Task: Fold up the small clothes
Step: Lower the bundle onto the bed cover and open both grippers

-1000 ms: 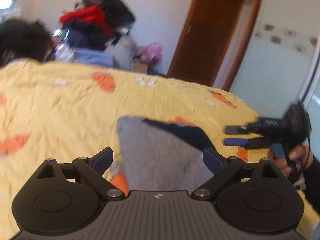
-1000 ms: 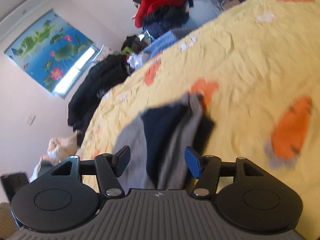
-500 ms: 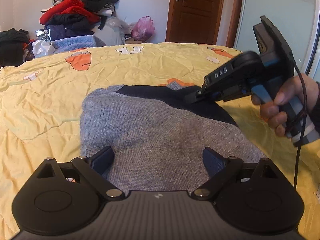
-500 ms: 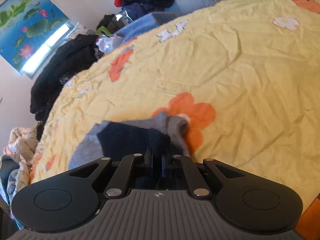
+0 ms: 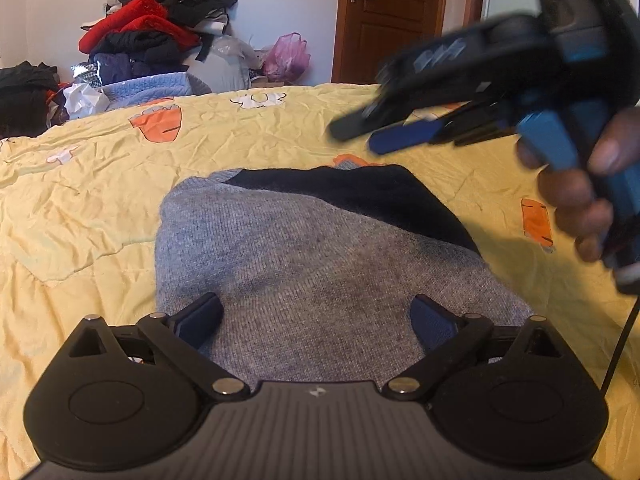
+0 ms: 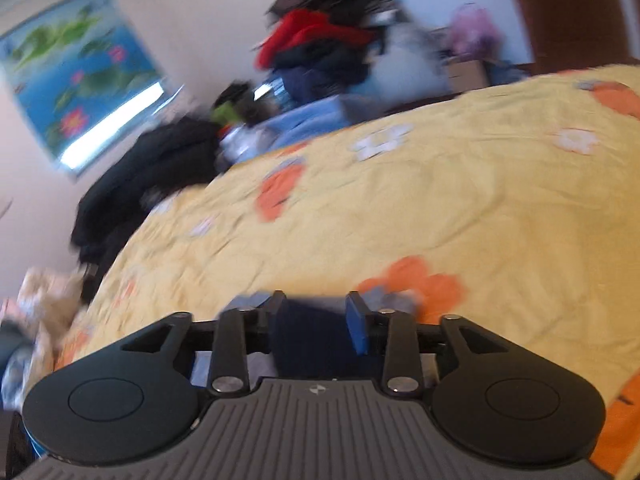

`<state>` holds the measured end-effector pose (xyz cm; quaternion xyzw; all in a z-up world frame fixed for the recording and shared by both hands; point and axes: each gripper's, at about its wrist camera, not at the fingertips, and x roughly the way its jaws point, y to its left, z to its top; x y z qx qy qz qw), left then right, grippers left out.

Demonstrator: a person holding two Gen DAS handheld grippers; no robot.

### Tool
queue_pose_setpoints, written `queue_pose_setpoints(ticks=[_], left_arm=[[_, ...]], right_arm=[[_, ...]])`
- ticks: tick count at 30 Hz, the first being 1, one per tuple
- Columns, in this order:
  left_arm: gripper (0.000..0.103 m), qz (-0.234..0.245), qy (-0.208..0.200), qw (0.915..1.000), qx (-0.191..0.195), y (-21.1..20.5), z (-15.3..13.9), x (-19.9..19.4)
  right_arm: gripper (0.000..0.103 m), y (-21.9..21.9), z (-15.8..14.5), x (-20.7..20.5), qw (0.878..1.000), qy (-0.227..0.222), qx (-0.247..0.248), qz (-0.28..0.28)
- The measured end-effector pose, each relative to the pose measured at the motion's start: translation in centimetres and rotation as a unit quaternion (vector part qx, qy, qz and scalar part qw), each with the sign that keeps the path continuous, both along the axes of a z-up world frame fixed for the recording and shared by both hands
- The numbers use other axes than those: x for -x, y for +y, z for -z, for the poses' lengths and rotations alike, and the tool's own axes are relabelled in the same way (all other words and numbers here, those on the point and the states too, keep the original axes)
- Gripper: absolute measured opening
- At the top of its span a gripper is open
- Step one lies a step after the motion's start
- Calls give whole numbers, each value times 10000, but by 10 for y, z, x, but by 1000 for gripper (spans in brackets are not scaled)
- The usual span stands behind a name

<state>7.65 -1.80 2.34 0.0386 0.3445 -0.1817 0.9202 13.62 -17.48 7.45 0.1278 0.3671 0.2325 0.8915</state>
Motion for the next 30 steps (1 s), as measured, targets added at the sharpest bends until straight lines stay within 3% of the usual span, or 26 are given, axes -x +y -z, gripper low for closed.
queue_pose_setpoints(ticks=[3,4,5,7,9,10,12,14,16,18,19,21,23,25,27,30], left_arm=[[102,37,-3,10000,35,2,0,1],[102,62,-30,10000,28,3,1,2],[102,91,-63,9999,9,3,1,3],[101,109,-178,9998,12,6,-3,12],[101,250,-453,9987,4,9,-11,32],[101,381,-643,9972,-54,10,-15,46],[102,725,-933,9927,-226,9,-16,71],[102,977,-798,9909,-480,3,-7,82],[102,933,-490,9922,-660,0,8,79],[102,797,-228,9961,-312,8,18,73],[103,748,-160,9970,-129,13,19,70],[102,712,-109,9974,-16,18,18,68],[101,669,-49,9977,-16,17,12,70],[101,647,-78,9979,-13,20,5,76],[101,630,-98,9979,99,23,0,85],[102,540,88,9983,218,28,5,87]], right_arm=[[43,26,41,-16,9950,528,825,-174],[42,22,49,-14,9970,157,719,-253],[40,18,51,-17,9978,134,614,-232],[29,12,45,-25,9977,459,504,-45],[17,12,35,-24,9952,501,835,98],[25,11,28,-19,9943,432,943,234],[25,11,11,0,9969,39,779,73],[29,21,1,10,9974,-112,651,-289],[38,34,4,10,9946,-127,907,-492],[39,37,25,2,9900,124,1331,-450],[40,32,37,-2,9906,192,1280,-441],[40,14,42,-5,9965,250,717,-356],[39,11,34,-9,9964,522,631,-213],[41,21,16,-3,9956,311,869,-181],[41,34,-3,2,9972,89,523,-524],[45,70,-15,-6,9944,152,146,-1038]])
